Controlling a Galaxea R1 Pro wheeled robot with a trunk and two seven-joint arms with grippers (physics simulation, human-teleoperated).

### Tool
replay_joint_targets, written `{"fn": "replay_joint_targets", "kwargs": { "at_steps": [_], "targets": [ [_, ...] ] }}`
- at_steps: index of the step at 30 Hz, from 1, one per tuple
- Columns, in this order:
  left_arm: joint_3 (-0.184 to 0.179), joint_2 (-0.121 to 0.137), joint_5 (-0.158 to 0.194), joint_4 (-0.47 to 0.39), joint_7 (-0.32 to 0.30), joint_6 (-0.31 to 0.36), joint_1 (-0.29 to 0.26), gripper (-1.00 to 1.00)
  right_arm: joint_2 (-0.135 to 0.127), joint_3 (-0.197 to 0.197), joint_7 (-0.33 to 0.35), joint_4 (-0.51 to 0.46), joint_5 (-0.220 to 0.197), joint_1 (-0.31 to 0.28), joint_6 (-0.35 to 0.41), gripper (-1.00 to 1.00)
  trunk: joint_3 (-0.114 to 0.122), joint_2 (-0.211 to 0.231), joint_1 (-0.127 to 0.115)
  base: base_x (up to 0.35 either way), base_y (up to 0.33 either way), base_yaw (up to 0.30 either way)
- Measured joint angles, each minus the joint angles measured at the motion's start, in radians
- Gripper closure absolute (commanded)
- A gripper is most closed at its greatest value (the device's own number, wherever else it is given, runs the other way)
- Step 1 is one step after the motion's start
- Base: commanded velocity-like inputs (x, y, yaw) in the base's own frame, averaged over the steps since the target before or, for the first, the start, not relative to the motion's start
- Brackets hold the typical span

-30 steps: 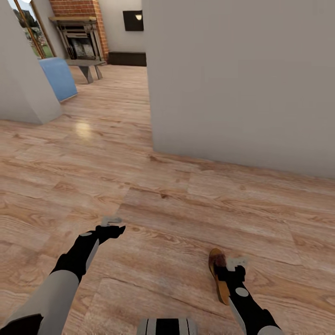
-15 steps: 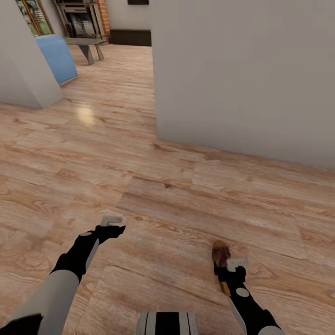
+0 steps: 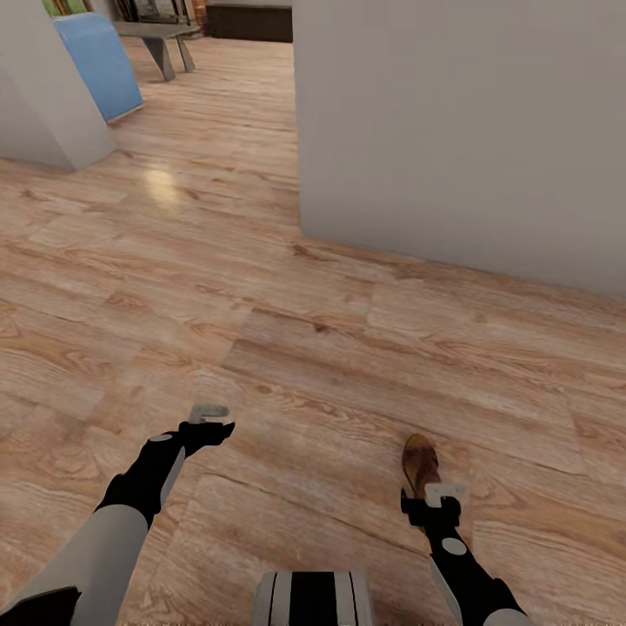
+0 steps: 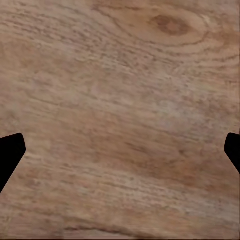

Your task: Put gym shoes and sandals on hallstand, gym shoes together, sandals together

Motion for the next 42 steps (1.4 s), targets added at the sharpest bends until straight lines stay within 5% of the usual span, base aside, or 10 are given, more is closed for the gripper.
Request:
{"fn": "replay_joint_targets", "kwargs": {
  "at_steps": [8, 31, 42],
  "targets": [
    [-0.002, -0.001, 0.000, -0.002, 0.001, 0.000, -0.007, -1.00, -0.001, -0.002, -0.002, -0.004, -0.001, 0.000, -0.002, -1.00, -0.031, -0.001, 0.002, 0.000, 0.000, 0.011],
    [-0.003, -0.009, 0.000, -0.041, 0.005, 0.000, -0.004, -1.00, -0.003, 0.001, -0.003, -0.007, -0.001, 0.000, -0.004, -1.00, -0.035, -0.001, 0.002, 0.000, 0.000, -0.133],
    [-0.001, -0.009, 0.001, -0.065, 0.003, 0.002, -0.003, -1.00, -0.003, -0.001, -0.003, -0.008, -0.001, 0.000, -0.005, -1.00, -0.085, -0.004, 0.007, 0.000, 0.000, -0.009]
  ]
}}
